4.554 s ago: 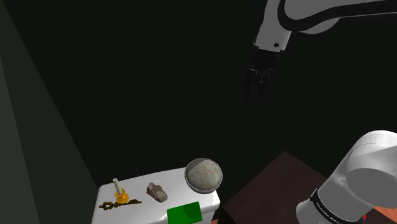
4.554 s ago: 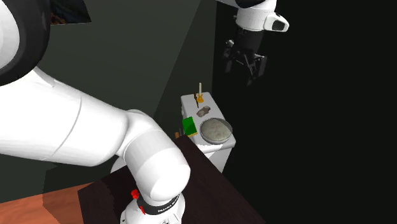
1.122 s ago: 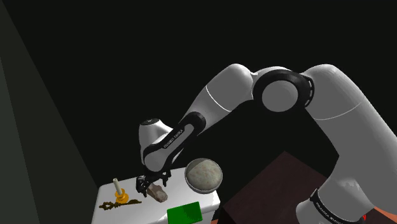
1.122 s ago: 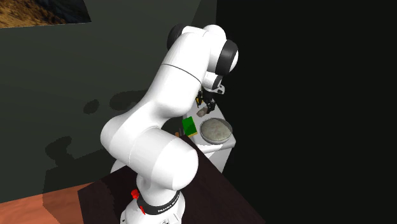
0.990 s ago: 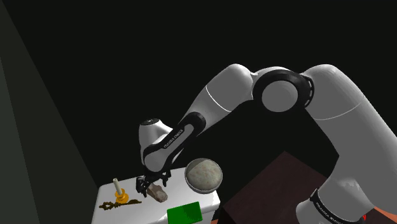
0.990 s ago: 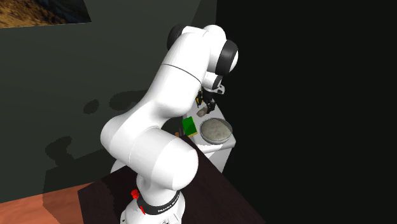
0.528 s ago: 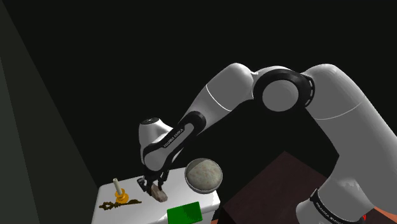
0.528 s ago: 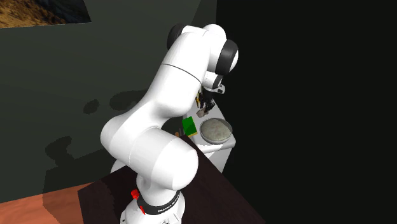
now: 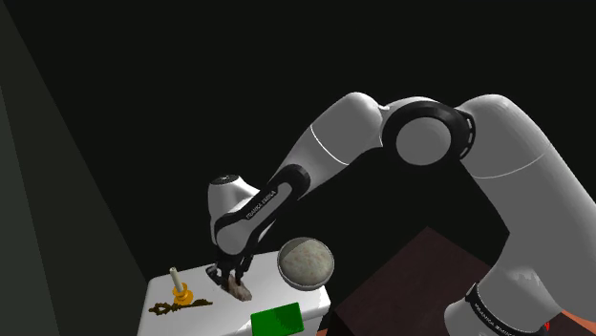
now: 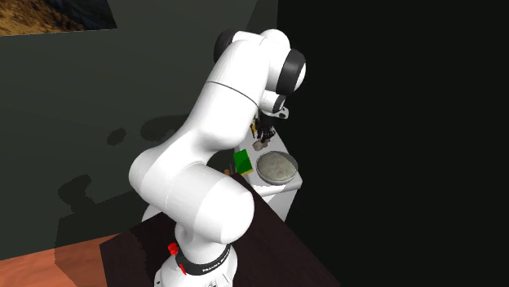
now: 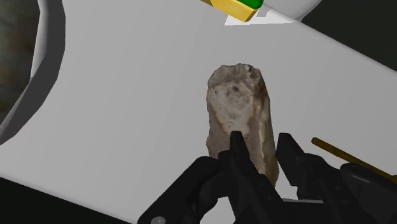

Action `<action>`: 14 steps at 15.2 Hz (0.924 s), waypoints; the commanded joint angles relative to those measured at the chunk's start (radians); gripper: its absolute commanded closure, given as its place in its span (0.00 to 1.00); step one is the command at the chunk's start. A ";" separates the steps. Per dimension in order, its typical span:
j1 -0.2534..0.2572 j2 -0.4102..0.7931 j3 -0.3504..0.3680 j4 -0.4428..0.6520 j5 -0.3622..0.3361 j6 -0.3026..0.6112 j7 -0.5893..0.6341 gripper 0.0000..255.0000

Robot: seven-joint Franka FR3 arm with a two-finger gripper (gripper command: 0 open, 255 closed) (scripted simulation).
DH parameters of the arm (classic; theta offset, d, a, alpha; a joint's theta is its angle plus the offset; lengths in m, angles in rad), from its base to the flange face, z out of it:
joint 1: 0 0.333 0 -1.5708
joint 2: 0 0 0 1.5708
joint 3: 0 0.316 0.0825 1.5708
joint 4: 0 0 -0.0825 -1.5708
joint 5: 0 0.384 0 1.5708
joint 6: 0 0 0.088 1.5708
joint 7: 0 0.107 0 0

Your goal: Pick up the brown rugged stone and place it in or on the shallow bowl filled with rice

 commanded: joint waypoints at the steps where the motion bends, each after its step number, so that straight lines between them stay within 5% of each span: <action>1: -0.001 -0.016 0.003 -0.010 0.002 -0.011 0.003 1.00; 7: -0.007 -0.064 0.010 -0.032 0.008 -0.036 0.007 1.00; 8: -0.007 -0.064 0.010 -0.032 0.008 -0.036 0.007 0.00; 10: 0.217 -0.073 -0.193 -0.108 -0.130 0.184 0.317 0.00; 14: 0.234 -0.034 -0.212 -0.089 -0.127 0.208 0.325 0.00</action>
